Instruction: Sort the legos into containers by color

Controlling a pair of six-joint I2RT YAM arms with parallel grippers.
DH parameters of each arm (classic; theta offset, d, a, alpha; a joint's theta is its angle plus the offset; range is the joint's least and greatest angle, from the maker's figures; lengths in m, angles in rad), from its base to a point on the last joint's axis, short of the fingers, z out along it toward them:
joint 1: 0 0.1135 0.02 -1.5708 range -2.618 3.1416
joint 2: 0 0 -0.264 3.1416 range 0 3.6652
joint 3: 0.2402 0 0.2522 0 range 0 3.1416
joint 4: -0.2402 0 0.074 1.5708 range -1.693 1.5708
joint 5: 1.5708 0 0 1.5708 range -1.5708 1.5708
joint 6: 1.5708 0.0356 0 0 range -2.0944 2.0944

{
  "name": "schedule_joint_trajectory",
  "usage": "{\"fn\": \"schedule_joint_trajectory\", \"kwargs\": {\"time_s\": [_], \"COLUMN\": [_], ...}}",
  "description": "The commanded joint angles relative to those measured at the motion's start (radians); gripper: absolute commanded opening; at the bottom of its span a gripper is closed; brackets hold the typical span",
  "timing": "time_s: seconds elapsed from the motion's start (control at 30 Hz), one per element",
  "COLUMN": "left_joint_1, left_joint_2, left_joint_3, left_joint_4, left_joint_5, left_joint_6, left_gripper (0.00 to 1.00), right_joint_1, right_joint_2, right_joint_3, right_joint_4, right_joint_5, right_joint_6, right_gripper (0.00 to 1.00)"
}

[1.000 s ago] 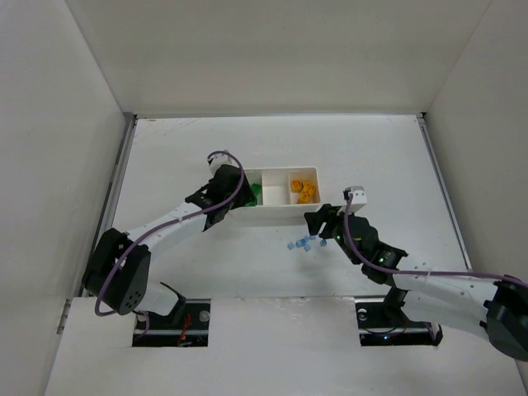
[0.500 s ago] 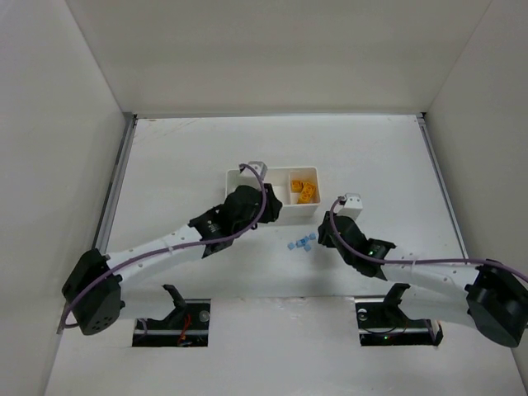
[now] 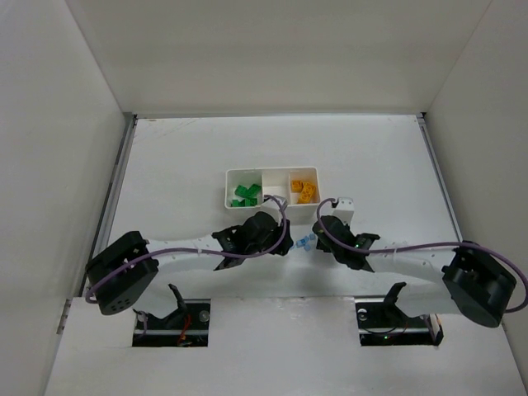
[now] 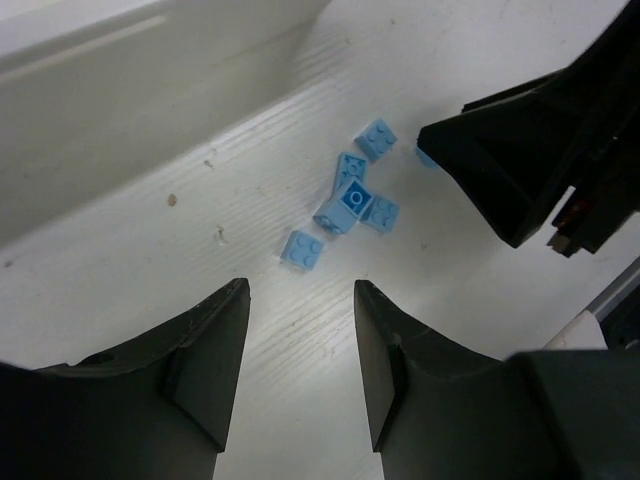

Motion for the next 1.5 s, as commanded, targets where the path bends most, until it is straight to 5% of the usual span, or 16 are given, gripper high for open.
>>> {"fn": "schedule_joint_trajectory", "kwargs": {"time_s": [0.0,0.4,0.7,1.13,1.47], "left_joint_1": [-0.006,-0.027,-0.032,-0.037,-0.035], "left_joint_2": [0.035,0.115,0.116,0.191,0.247], "left_joint_3": [-0.015,-0.015,-0.016,0.019,0.054], "left_joint_4": [0.126,0.165,0.159,0.167,0.148], "left_joint_5": [0.081,0.118,0.078,0.030,0.010], "left_joint_6": [0.010,0.038,0.044,0.104,0.140], "left_gripper": [0.44,0.44,0.44,0.44,0.32], "right_joint_1": [0.009,0.071,0.096,0.085,0.070], "right_joint_2": [0.044,0.091,0.142,-0.195,-0.217], "right_joint_3": [0.069,0.112,0.143,0.084,0.067], "right_joint_4": [-0.021,-0.105,-0.139,-0.078,0.010], "right_joint_5": [0.021,0.038,0.082,0.098,0.053], "right_joint_6": [0.004,0.042,0.051,-0.022,-0.056], "right_gripper": [0.44,0.42,0.16,0.18,0.19]}}
